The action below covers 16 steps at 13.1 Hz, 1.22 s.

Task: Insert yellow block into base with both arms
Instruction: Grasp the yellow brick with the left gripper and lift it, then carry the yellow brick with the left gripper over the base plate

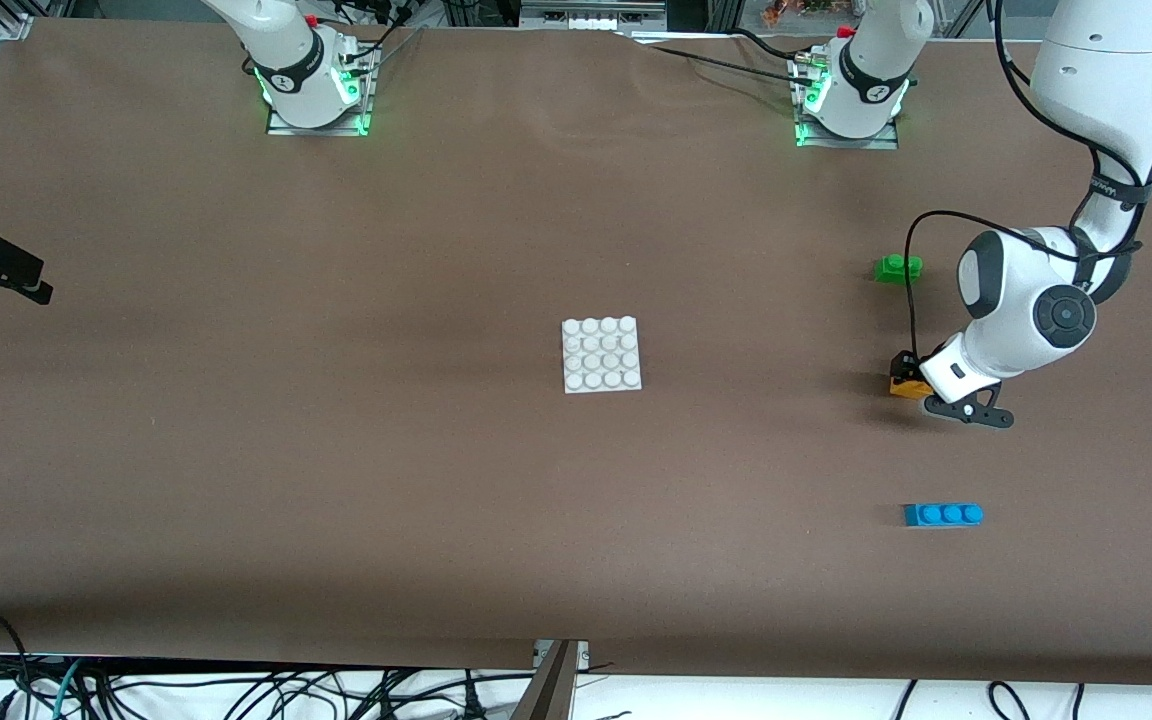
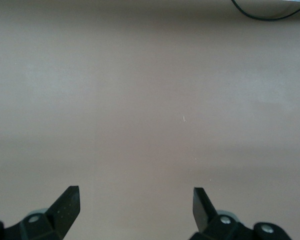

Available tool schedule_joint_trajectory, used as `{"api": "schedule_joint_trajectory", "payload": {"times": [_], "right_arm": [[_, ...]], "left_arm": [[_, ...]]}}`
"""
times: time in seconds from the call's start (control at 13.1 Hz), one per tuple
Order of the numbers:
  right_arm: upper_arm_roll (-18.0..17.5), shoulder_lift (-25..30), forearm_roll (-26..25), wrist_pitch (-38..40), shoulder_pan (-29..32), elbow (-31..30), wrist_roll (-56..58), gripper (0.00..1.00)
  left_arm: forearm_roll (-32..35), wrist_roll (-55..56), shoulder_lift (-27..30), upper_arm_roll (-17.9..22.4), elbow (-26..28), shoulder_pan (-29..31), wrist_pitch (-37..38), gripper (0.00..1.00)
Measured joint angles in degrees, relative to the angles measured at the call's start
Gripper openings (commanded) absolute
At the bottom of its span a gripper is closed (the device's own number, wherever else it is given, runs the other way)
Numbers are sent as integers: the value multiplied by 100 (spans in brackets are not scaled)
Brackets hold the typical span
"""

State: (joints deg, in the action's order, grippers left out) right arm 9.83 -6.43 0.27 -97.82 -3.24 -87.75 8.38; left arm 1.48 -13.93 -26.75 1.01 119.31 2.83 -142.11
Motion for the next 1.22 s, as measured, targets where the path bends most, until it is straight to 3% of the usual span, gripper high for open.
{"api": "schedule_joint_trajectory", "payload": {"times": [0.31,0.61,0.84,1.22], "right_arm": [[1,-1,0,0,0,0,0,100],[7,-1,0,0,4,2,0,100],[8,-2,0,0,7,2,0,100],[14,-3,0,0,11,3,0,100]], "left_arm": [[-1,0,117,-49,-97,-42,88,0],[-292,225,930,-243,-372,-511,1044,0],[-416,1276,1264,-416,-499,-1211,1387,0],[-419,3225,1050,-571,-765,-2412,1409,0]]}}
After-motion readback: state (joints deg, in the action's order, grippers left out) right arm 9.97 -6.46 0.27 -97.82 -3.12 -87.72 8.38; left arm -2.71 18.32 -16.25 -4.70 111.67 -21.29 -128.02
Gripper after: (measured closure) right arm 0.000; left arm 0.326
